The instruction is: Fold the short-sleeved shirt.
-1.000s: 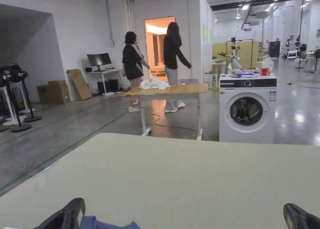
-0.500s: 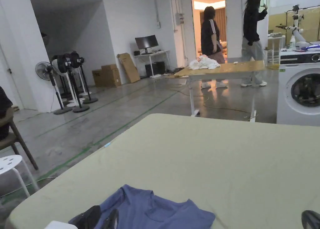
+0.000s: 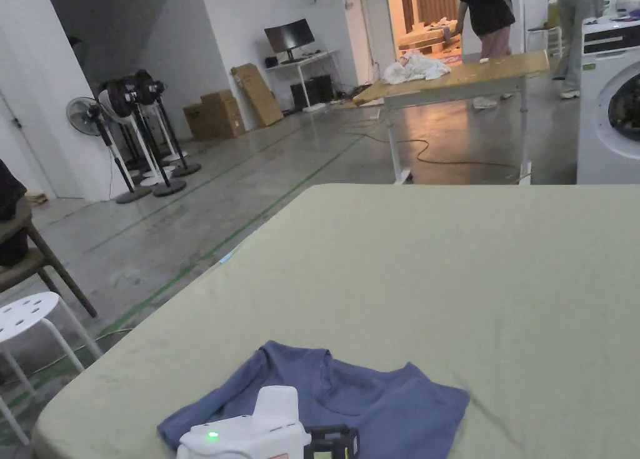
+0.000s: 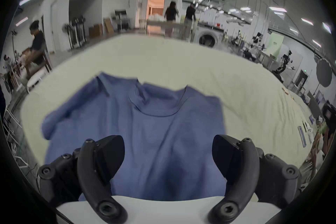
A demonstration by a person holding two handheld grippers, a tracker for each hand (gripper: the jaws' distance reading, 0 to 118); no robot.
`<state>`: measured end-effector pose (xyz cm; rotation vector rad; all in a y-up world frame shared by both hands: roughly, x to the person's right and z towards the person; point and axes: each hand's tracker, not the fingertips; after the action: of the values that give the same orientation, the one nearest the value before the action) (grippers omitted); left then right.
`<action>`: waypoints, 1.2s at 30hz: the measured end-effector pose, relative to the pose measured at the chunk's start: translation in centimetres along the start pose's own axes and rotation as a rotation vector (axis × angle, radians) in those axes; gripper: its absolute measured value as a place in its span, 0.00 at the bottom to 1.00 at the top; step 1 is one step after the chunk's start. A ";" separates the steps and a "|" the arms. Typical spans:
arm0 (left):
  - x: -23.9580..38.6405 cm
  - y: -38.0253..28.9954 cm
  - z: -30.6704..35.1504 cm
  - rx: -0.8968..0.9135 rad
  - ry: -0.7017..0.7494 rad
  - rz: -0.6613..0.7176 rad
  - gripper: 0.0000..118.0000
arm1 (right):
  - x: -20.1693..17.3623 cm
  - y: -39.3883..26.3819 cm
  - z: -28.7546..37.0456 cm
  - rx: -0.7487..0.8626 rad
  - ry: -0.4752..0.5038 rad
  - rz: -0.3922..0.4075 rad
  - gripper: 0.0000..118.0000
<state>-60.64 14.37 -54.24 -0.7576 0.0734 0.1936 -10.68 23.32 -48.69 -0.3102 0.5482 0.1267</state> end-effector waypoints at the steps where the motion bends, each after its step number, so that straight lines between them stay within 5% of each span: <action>1: -0.7 0.3 -2.2 -0.055 0.027 0.002 0.85 | 0.4 -0.3 0.0 -0.019 -0.009 -0.011 0.00; 3: -1.5 0.6 -4.9 -0.111 0.108 -0.010 0.77 | 1.0 -0.9 0.3 -0.038 -0.007 -0.030 0.00; 7: -2.2 1.3 -6.3 -0.102 0.065 -0.004 0.79 | 2.1 -1.9 0.7 -0.081 -0.007 -0.062 0.00; 9: -1.4 1.4 -6.0 -0.162 0.100 -0.082 0.69 | 2.4 -2.4 0.5 -0.104 -0.009 -0.083 0.00; 10: -1.2 1.5 -5.8 -0.168 0.102 -0.107 0.58 | 2.6 -2.7 0.5 -0.114 -0.008 -0.104 0.00; 12: -0.9 1.9 -5.5 -0.157 0.067 -0.097 0.12 | 2.8 -3.2 0.5 -0.121 0.003 -0.141 0.00; 13: -0.5 1.8 -5.7 -0.159 0.078 -0.086 0.03 | 2.8 -3.5 0.7 -0.121 0.003 -0.162 0.00; 23: 1.2 7.6 0.1 -0.035 0.081 0.054 0.00 | 5.1 -4.1 5.4 -0.063 -0.035 -0.183 0.00; 27: 5.0 13.3 3.3 0.061 0.117 -0.070 0.00 | 7.0 -4.6 7.3 -0.025 -0.100 -0.272 0.00; 31: 10.7 19.5 5.2 0.217 0.027 -0.085 0.00 | 8.2 -4.9 9.4 0.003 -0.161 -0.285 0.00; 36: 21.9 22.9 2.9 0.207 -0.128 -0.283 0.00 | 9.4 -5.3 12.3 0.020 -0.253 -0.282 0.00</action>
<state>-43.76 35.87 -70.64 -0.5403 -0.1338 -0.0350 4.44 22.61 -42.37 -0.3432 0.2513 -0.1115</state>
